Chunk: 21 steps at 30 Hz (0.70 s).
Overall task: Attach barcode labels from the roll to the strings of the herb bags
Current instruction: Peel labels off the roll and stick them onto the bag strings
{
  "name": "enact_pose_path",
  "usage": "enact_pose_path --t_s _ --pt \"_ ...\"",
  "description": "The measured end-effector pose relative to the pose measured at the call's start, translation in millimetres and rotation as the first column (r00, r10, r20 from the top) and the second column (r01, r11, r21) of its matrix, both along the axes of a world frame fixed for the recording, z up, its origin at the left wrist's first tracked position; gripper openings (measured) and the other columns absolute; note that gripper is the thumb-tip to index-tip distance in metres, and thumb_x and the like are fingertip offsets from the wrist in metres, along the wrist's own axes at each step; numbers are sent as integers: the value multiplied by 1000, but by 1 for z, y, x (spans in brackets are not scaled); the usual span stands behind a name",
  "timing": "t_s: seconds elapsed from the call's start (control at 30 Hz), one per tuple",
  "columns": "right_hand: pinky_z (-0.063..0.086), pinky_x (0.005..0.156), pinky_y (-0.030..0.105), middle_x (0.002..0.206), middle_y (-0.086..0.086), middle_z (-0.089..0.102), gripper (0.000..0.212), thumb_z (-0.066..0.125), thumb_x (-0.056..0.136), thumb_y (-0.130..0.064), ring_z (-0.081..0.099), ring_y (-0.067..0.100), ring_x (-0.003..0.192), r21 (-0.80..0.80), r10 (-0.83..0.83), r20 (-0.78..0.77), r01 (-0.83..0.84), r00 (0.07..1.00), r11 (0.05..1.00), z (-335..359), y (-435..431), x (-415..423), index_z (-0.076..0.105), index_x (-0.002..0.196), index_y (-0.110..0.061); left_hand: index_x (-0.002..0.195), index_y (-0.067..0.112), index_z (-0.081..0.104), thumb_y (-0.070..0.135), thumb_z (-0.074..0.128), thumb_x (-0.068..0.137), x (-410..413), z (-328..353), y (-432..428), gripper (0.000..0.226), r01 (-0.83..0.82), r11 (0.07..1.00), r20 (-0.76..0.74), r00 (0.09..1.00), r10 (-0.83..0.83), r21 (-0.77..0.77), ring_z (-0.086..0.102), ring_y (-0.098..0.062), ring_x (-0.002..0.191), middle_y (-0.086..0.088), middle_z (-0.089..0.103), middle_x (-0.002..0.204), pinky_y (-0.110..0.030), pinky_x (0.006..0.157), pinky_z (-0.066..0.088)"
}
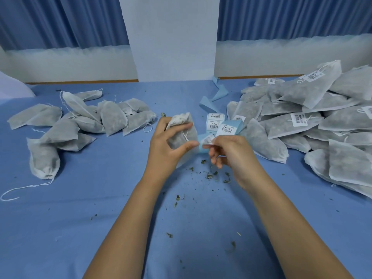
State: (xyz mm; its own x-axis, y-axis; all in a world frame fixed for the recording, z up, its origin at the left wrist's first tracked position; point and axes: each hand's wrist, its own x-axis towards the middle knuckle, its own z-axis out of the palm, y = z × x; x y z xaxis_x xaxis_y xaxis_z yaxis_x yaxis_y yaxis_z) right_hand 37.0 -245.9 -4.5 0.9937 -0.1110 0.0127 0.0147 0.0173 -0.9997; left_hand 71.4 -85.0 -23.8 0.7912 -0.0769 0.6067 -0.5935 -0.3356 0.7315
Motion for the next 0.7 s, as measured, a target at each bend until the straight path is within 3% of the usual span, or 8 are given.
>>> enact_pose_path --t_s 0.07,0.13,0.23,0.3,0.37,0.5,0.6,0.7 --pt "33 42 21 58 8 50 32 44 91 -3 42 17 49 -31 -145 70 148 987 989 3 -5 2 58 63 -4 107 17 72 14 76 81 2 -1 3 27 -11 999 -12 1000 11 -51 50 2 108 4 50 111 -12 96 36" --pt "30 43 18 61 12 43 29 48 92 -4 37 15 51 -2 -173 164 176 971 984 7 -8 2 50 64 5 105 17 72 6 72 84 3 -2 4 24 -42 997 -23 999 41 -61 50 3 109 5 51 111 -12 96 36" --pt "29 49 20 60 5 43 28 53 94 -7 35 14 53 -165 60 294 -11 954 986 6 -5 -2 46 69 3 103 18 72 -5 69 82 3 -3 2 32 -35 998 -48 998 33 -44 51 3 109 6 52 111 -12 97 37" --pt "30 51 17 55 -14 44 27 55 94 -10 35 7 52 -335 235 302 -128 924 933 2 0 -6 51 68 -15 105 19 71 -7 68 81 3 -3 2 35 3 1000 -58 998 -4 -24 51 3 110 6 53 112 -12 96 37" --pt "30 53 21 55 -13 42 23 57 94 -16 33 4 51 -475 312 275 -153 909 867 -3 2 -6 54 72 -20 108 17 71 -3 68 82 2 -3 1 33 57 998 -56 997 -57 1 52 3 111 6 53 112 -11 95 38" --pt "34 57 31 53 -9 44 25 53 95 -29 40 8 54 -719 291 241 -32 926 694 -10 1 -2 46 70 -27 112 22 69 11 63 76 -1 -3 -2 38 164 984 -50 986 -161 67 52 4 114 8 53 116 -10 92 39" --pt "35 56 31 54 -8 45 30 51 95 -33 44 8 58 -787 245 245 46 938 615 -11 1 -1 39 68 -28 114 20 69 7 64 75 -3 -5 -2 41 228 970 -48 973 -225 82 53 2 114 8 54 118 -9 88 39" --pt "37 58 33 57 -7 47 31 50 95 -34 44 11 60 -821 209 250 92 946 564 -11 1 1 37 67 -31 117 19 68 3 65 77 -2 -6 -1 43 276 959 -66 960 -272 70 54 -4 117 9 53 120 -16 93 42"
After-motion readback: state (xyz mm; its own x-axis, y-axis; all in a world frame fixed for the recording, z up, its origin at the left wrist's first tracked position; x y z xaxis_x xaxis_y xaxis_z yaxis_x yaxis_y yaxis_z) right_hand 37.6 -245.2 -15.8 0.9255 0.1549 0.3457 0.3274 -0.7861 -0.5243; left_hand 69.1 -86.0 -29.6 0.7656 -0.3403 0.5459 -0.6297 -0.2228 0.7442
